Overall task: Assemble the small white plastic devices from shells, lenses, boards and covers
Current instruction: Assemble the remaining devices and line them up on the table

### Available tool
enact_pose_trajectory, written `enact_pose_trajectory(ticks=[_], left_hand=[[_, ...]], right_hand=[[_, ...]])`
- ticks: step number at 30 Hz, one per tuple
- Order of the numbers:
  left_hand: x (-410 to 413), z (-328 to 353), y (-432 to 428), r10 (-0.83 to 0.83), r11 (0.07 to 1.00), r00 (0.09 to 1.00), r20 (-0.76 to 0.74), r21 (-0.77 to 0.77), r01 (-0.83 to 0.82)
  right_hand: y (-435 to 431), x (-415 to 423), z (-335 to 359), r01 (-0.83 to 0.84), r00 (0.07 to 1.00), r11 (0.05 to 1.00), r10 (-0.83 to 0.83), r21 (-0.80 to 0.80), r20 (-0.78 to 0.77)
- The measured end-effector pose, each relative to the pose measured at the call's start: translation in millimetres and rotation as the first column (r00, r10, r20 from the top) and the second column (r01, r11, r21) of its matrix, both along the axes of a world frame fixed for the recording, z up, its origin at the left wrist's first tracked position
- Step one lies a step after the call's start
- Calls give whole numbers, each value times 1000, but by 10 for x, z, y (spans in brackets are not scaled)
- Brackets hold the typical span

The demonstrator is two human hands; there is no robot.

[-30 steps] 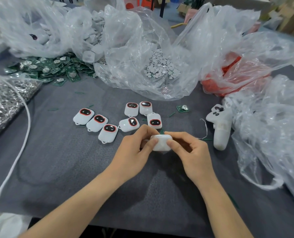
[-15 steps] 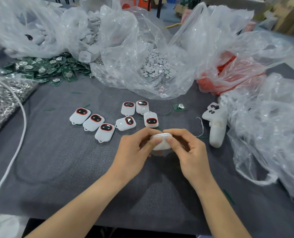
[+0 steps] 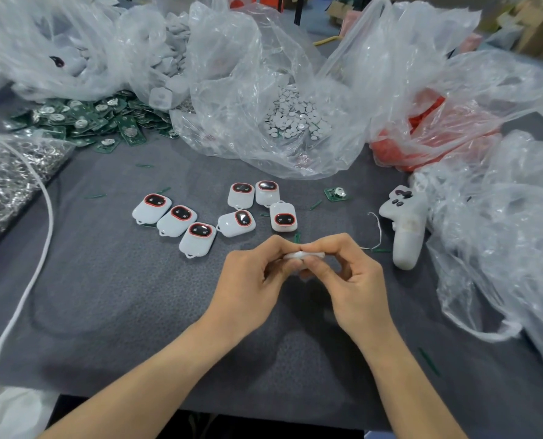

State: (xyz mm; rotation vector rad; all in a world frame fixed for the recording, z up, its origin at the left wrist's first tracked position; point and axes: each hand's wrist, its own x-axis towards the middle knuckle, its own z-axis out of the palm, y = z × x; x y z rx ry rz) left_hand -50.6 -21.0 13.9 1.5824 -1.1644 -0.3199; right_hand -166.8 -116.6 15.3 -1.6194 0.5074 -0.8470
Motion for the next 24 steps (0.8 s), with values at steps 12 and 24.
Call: enact_pose_trajectory(ticks=[12, 24], left_hand=[[31, 36, -42, 20, 999, 943, -331, -41, -35], [-30, 32, 0, 64, 998, 998, -14, -20, -64]], right_hand=[[-12, 5, -7, 0, 1000, 991, -1, 137, 5], [-4, -17, 36, -64, 998, 980, 57, 191, 41]])
